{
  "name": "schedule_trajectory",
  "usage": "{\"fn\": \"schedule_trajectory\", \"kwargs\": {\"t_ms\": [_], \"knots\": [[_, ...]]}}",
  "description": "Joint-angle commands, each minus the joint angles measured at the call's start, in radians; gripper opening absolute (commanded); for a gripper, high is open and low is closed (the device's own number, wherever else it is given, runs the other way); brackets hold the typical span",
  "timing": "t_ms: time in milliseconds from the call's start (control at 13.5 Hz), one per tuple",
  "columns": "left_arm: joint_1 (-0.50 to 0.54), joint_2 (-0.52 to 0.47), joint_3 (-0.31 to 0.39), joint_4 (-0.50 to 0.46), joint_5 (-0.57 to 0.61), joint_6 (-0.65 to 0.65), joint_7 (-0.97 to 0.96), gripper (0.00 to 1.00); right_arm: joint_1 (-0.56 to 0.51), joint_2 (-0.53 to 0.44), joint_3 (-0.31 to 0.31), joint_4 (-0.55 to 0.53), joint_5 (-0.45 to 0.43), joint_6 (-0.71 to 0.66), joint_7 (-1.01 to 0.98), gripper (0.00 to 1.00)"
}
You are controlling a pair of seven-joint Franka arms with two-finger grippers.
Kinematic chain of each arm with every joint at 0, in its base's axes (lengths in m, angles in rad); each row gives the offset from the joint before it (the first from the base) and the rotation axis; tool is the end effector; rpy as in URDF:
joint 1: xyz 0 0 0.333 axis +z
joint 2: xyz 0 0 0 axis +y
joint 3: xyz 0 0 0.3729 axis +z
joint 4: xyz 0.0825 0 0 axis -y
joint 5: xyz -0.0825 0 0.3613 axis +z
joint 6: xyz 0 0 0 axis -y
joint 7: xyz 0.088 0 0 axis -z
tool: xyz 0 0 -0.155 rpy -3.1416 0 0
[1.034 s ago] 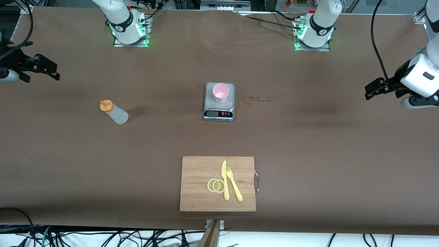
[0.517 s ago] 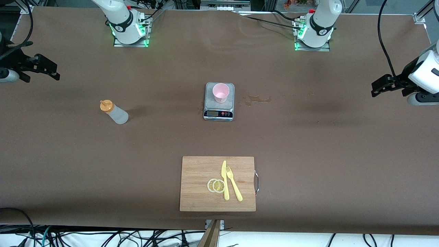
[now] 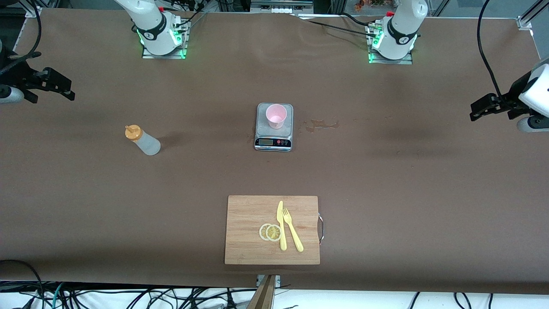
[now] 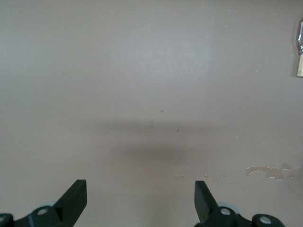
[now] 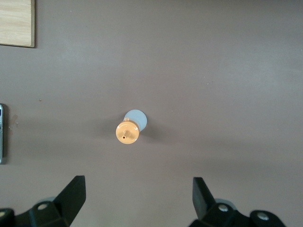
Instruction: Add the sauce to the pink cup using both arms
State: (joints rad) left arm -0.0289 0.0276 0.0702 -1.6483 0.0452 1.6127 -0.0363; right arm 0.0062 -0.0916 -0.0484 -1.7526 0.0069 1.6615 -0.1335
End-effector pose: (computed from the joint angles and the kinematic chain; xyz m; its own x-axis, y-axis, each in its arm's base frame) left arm 0.5380 0.0286 0.5876 0.9952 0.0756 -0.0614 0.0727 -0.9961 -0.0491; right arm 0.5030 -0.0213 0.6065 0.9959 0.0907 0.0019 0.0908 -0.9958 -0.0111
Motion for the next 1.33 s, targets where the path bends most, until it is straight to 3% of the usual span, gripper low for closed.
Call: {"fn": "schedule_trajectory", "kwargs": {"t_ms": [0, 738, 1034, 1255], "knots": [[0.004, -0.035, 0.002, -0.041, 0.001, 0.018, 0.013, 1.0, 0.0, 0.004, 0.001, 0.018, -0.012, -0.016, 0.009, 1.0], [0.014, -0.049, -0.032, -0.045, 0.001, 0.015, 0.024, 1.0, 0.003, 0.018, -0.021, 0.018, -0.033, -0.049, -0.017, 1.0], [0.0, -0.048, -0.04, -0.036, 0.002, 0.015, 0.026, 1.0, 0.008, 0.03, -0.016, 0.021, -0.028, -0.095, -0.176, 1.0], [0.001, -0.048, -0.073, -0.033, 0.001, 0.013, 0.015, 1.0, 0.0, 0.036, -0.027, 0.018, -0.016, -0.089, -0.488, 1.0]]}}
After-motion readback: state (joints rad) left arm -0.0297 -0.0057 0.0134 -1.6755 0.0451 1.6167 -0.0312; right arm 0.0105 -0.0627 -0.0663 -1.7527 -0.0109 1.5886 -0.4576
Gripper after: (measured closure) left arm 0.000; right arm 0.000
